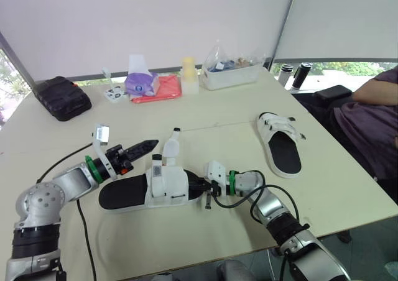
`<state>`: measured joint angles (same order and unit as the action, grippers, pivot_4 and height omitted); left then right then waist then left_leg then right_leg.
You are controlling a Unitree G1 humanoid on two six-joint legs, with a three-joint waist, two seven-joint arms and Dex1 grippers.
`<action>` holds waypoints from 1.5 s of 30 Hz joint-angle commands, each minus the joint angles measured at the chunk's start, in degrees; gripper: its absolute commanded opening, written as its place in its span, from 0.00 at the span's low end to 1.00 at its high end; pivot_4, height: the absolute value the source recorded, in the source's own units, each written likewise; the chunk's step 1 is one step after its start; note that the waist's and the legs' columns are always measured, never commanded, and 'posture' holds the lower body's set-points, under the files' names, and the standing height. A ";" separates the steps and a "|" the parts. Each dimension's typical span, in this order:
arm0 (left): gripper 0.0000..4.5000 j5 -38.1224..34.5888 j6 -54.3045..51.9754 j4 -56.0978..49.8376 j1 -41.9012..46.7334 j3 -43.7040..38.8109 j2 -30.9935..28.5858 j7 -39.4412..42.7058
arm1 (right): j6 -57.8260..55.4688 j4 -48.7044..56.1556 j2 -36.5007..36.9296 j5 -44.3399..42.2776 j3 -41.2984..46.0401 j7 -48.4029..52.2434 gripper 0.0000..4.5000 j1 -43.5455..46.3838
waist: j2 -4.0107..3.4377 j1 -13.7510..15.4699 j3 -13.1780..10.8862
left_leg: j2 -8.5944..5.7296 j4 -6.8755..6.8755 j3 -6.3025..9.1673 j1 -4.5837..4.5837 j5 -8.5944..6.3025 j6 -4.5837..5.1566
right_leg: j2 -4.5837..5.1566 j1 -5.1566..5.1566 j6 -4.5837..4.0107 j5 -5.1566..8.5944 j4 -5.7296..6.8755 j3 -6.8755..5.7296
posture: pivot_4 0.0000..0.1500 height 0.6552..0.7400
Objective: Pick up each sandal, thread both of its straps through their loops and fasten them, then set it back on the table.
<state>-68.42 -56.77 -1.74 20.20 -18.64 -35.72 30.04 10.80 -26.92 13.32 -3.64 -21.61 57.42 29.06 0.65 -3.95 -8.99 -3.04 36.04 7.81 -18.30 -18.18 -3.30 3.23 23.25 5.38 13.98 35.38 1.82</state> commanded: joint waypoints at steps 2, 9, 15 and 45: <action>0.70 6.55 3.34 1.33 0.07 0.00 -4.34 6.11 | -3.89 -7.36 0.89 4.69 -2.13 -1.54 0.00 -2.33 | -0.01 -0.01 -0.01 | 0.00 -0.03 0.00 -0.01 0.00 0.00 | -0.01 0.05 0.03 -0.04 0.01 0.00 | 1.00 1.00; 0.70 19.72 10.01 2.50 -3.13 7.25 -9.90 16.29 | -3.64 -7.39 1.35 4.81 -2.30 -1.00 0.00 -2.72 | -0.05 0.13 -0.04 | 0.01 -0.04 0.03 -0.03 0.00 -0.01 | 0.00 0.04 -0.17 0.05 0.00 -0.04 | 1.00 1.00; 0.70 19.96 8.11 4.45 -0.03 9.27 -6.52 20.31 | -3.76 -7.59 1.15 4.78 -2.30 -1.09 0.00 -2.30 | 0.00 0.10 -0.04 | 0.09 -0.03 0.07 -0.06 0.01 0.00 | 0.02 0.05 -0.14 0.03 0.00 -0.09 | 1.00 1.00; 0.02 12.77 0.93 1.47 7.44 0.19 1.98 16.24 | -4.03 -7.27 1.37 4.91 -2.40 -1.27 0.00 -3.21 | 0.01 0.08 -0.04 | 0.10 -0.01 0.19 -0.05 0.01 0.00 | 0.06 -0.02 0.04 -0.07 0.00 -0.26 | 1.00 1.00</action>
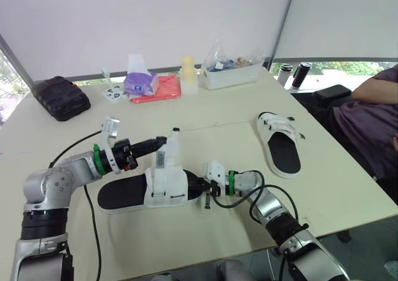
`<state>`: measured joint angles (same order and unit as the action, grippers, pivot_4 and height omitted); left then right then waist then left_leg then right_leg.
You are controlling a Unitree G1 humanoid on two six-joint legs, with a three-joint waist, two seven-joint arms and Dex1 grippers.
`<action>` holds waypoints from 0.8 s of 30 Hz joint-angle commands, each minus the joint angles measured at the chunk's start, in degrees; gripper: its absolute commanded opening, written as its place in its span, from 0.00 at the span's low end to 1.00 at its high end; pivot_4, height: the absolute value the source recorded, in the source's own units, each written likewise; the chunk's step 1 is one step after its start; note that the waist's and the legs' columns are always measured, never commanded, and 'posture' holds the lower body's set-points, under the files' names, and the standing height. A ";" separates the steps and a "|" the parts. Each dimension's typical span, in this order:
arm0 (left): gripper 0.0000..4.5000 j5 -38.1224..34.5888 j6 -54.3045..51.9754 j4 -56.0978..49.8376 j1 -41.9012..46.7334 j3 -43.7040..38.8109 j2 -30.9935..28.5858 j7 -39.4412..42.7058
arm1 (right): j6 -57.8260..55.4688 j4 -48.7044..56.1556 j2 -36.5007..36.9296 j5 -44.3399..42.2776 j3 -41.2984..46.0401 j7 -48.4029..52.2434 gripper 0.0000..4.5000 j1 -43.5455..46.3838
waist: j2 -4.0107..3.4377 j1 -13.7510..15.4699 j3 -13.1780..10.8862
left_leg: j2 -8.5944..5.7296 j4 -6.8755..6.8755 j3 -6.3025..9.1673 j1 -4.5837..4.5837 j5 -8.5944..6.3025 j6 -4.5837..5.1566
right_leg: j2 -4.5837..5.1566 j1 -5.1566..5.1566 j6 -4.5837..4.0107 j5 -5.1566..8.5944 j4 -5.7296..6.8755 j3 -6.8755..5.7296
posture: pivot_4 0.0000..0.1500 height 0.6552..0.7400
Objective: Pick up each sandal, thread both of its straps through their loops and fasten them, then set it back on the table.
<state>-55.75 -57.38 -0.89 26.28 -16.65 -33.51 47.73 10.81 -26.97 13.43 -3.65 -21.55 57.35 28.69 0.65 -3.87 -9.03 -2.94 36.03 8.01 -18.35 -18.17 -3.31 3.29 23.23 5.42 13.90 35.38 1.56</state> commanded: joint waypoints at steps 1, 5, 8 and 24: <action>0.02 1.69 2.34 1.55 1.30 -0.94 -0.36 -1.47 | -4.06 -7.22 1.30 4.89 -2.43 -1.17 0.00 -2.84 | 0.00 0.00 0.00 | -0.01 0.00 0.00 0.00 0.00 0.00 | 0.00 0.00 0.00 0.00 0.00 0.00 | 1.00 1.00; 0.02 5.55 5.71 5.73 2.43 -0.32 0.43 -2.97 | -4.00 -7.37 1.35 4.97 -2.39 -1.23 0.00 -2.66 | 0.00 0.06 0.00 | -0.06 0.01 0.00 0.00 0.01 -0.02 | -0.02 0.00 -0.01 -0.01 0.00 0.00 | 1.00 1.00; 0.02 8.86 8.41 10.43 3.69 0.59 0.78 -2.76 | -4.12 -7.19 1.35 4.89 -2.31 -1.32 0.00 -2.80 | 0.01 0.11 0.00 | -0.06 0.01 0.00 -0.01 0.02 -0.04 | -0.02 0.00 -0.01 -0.01 0.00 0.00 | 1.00 1.00; 0.02 18.75 12.71 20.12 1.64 6.73 1.40 3.54 | -4.61 -6.31 1.38 4.72 -2.20 -1.83 0.00 -3.55 | -0.01 0.18 0.03 | -0.09 0.00 0.01 0.00 0.03 -0.06 | -0.01 0.00 -0.02 -0.03 0.00 -0.02 | 1.00 1.00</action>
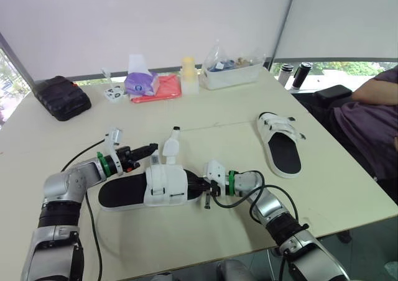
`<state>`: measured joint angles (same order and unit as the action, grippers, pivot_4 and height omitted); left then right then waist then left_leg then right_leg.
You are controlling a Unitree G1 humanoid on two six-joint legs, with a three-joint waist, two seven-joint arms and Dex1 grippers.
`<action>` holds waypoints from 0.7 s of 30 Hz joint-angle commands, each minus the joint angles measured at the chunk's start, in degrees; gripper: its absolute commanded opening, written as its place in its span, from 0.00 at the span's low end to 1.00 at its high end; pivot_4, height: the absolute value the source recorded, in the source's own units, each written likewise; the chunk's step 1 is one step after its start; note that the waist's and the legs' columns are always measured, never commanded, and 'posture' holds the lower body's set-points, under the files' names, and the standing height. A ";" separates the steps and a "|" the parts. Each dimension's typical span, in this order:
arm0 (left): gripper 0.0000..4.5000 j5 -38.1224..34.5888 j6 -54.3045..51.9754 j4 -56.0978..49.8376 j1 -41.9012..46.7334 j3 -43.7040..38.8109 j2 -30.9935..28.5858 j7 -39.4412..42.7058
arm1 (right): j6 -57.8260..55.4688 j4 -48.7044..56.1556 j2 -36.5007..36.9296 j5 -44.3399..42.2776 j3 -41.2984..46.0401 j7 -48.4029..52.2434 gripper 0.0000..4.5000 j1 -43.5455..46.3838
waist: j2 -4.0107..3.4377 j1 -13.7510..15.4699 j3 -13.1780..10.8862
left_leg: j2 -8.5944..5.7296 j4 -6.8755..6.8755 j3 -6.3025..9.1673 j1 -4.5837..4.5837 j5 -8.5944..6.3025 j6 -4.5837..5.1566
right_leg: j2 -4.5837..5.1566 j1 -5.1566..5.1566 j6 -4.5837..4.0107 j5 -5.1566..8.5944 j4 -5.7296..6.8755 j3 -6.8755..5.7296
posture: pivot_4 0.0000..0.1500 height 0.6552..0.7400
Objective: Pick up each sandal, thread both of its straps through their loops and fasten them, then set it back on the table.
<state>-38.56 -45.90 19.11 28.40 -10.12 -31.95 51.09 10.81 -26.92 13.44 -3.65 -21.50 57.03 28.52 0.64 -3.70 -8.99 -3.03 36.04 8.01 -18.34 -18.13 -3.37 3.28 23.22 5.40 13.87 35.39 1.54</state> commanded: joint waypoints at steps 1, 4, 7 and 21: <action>0.15 2.04 1.76 -0.13 -0.71 0.35 -0.02 0.19 | -4.63 -6.36 1.36 4.70 -2.23 -1.52 0.00 -3.36 | 0.01 0.02 0.00 | 0.01 0.00 0.00 0.00 0.00 0.00 | 0.00 0.00 0.00 0.00 0.00 0.00 | 1.00 1.00; 0.44 4.51 4.62 -1.42 -1.71 1.15 0.36 -0.10 | -4.64 -6.13 1.45 4.65 -2.19 -1.46 0.00 -3.42 | 0.01 0.02 0.00 | 0.03 0.00 0.00 0.00 0.00 0.00 | 0.02 0.00 0.00 0.00 0.00 0.00 | 1.00 1.00; 0.77 5.89 6.00 -1.44 -1.87 1.06 0.48 -0.31 | -4.69 -5.81 1.51 4.60 -2.17 -1.35 0.00 -3.39 | 0.01 0.05 0.01 | 0.05 0.00 0.00 0.00 0.00 0.00 | 0.03 0.00 0.00 0.00 0.00 0.00 | 1.00 1.00; 0.99 11.49 18.62 1.80 12.26 -3.58 -1.12 -9.22 | -4.31 -5.07 1.74 4.57 -2.23 -0.87 0.00 -3.05 | 0.21 1.13 -0.01 | 0.02 0.05 0.05 -0.04 0.00 -0.01 | 0.05 -0.02 0.02 -0.01 -0.02 -0.10 | 1.00 1.00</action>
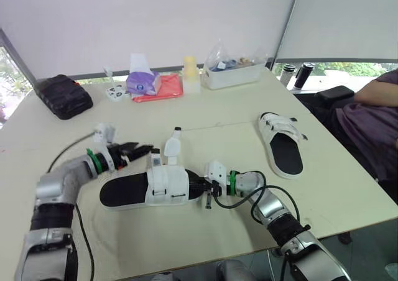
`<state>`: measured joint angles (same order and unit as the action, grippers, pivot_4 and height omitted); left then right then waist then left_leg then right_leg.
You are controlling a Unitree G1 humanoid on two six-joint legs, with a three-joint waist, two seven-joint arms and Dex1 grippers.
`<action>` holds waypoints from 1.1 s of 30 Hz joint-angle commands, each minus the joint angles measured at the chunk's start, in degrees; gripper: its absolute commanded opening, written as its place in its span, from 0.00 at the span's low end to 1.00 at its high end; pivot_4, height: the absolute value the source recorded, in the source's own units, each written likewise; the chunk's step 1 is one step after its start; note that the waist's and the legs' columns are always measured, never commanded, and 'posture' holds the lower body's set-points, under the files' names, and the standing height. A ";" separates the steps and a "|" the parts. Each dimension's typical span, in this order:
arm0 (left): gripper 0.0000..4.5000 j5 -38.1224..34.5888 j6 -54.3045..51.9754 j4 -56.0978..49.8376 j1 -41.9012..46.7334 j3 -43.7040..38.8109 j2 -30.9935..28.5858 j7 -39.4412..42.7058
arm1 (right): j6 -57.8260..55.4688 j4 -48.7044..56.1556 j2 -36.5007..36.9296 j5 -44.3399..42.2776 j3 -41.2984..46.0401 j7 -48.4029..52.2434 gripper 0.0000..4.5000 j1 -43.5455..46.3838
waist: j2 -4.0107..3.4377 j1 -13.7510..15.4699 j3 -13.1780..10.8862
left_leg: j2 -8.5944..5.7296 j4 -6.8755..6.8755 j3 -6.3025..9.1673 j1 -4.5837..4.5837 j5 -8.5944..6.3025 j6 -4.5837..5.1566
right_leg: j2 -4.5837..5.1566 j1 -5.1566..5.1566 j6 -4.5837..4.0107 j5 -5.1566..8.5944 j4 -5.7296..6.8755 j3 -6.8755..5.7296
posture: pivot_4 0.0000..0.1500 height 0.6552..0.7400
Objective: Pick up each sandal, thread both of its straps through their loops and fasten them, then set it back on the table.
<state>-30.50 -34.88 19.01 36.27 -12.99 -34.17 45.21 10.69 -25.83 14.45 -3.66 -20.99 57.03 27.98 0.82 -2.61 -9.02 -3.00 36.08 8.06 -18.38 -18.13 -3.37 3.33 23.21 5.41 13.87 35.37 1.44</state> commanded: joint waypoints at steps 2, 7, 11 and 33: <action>0.99 8.79 14.93 7.72 8.29 0.92 3.40 -9.58 | -4.26 -6.10 0.33 4.62 -2.81 -1.07 0.00 -2.34 | -0.06 -0.03 0.04 | -0.01 -0.02 -0.03 0.05 0.02 -0.03 | 0.02 -0.03 0.00 -0.01 -0.01 0.01 | 1.00 1.00; 0.99 18.75 29.22 23.27 15.03 2.67 7.77 -23.80 | -4.62 -5.05 0.05 4.54 -2.98 -1.32 0.00 -3.00 | -0.09 -0.15 0.05 | -0.02 -0.09 -0.06 0.03 0.06 -0.11 | -0.05 0.08 0.00 -0.03 0.00 0.02 | 1.00 1.00; 0.99 18.12 28.70 27.48 15.95 1.86 10.99 -25.29 | -4.87 -4.02 0.27 4.61 -3.09 -1.56 0.00 -3.96 | -0.04 -0.08 0.03 | -0.01 -0.11 -0.05 -0.04 0.07 -0.14 | -0.06 0.16 -0.01 -0.04 0.00 0.01 | 1.00 1.00; 0.99 9.75 -18.53 45.23 28.27 1.87 8.15 -0.50 | -4.17 -7.31 -1.52 5.12 -3.45 -3.11 0.00 -2.85 | 0.04 -1.45 -0.02 | -0.02 -0.12 0.03 -0.03 0.07 -0.12 | -0.35 0.17 -0.01 -0.02 0.09 -0.03 | 1.00 1.00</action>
<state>-21.56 -52.92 63.67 62.75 -11.46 -25.98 44.25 10.61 -25.60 12.58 -3.57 -21.52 55.35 27.42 0.86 -4.06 -9.04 -3.01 35.97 8.09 -18.42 -18.05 -3.49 2.97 23.39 5.40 13.85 35.47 1.41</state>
